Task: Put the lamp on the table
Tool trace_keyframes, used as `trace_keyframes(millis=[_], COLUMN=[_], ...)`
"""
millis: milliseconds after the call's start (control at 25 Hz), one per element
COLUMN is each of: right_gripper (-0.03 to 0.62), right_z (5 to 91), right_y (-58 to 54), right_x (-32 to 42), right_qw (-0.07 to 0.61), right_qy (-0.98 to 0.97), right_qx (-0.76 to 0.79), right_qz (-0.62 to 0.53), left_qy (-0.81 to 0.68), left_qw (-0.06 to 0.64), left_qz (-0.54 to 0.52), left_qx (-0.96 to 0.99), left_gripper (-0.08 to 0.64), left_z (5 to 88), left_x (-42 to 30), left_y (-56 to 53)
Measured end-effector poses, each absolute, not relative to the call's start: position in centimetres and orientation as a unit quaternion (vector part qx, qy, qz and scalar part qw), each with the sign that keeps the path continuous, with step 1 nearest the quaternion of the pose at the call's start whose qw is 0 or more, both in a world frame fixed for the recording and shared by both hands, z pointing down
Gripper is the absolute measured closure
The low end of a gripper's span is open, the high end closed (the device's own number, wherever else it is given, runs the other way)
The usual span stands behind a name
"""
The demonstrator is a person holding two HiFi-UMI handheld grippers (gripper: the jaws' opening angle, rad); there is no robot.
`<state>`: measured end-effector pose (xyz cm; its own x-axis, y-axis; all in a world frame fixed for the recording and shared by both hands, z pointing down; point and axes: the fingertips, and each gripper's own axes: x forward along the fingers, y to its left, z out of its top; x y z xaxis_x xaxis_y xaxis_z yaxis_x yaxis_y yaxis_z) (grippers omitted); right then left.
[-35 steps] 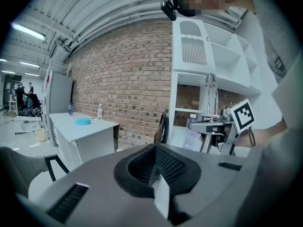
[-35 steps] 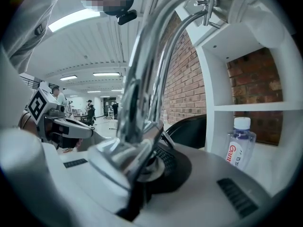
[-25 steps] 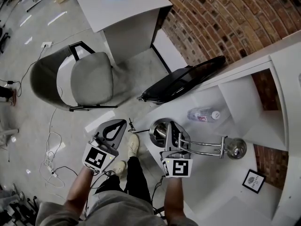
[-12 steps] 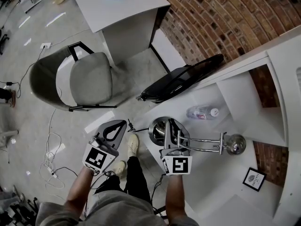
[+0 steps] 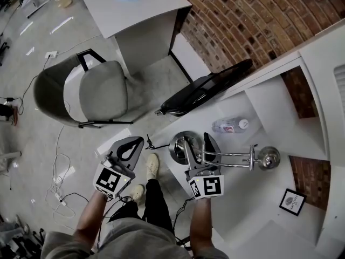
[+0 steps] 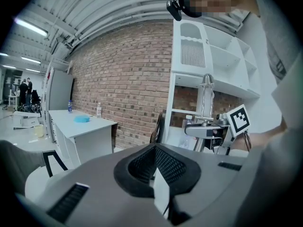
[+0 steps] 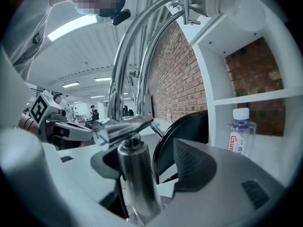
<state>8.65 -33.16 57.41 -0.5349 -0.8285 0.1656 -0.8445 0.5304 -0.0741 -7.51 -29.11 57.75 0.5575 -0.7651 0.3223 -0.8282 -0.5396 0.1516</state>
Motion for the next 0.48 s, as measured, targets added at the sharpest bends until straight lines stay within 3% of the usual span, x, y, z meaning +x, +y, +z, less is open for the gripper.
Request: trace_keyframes(millis=[480], right_gripper=[0.313], right_z=[57.5], right_y=[-31.9], right_x=[9.0], right_qw=[0.067], right_qy=[-0.871], right_qx=[0.48], right_qz=[0.077], left_qy=[-0.46], left_qw=[0.139], left_qz=[0.109], left_qx=[0.87], left_gripper=[0.56], left_z=[56.8], left_x=[-7.5], left_y=[-28.2])
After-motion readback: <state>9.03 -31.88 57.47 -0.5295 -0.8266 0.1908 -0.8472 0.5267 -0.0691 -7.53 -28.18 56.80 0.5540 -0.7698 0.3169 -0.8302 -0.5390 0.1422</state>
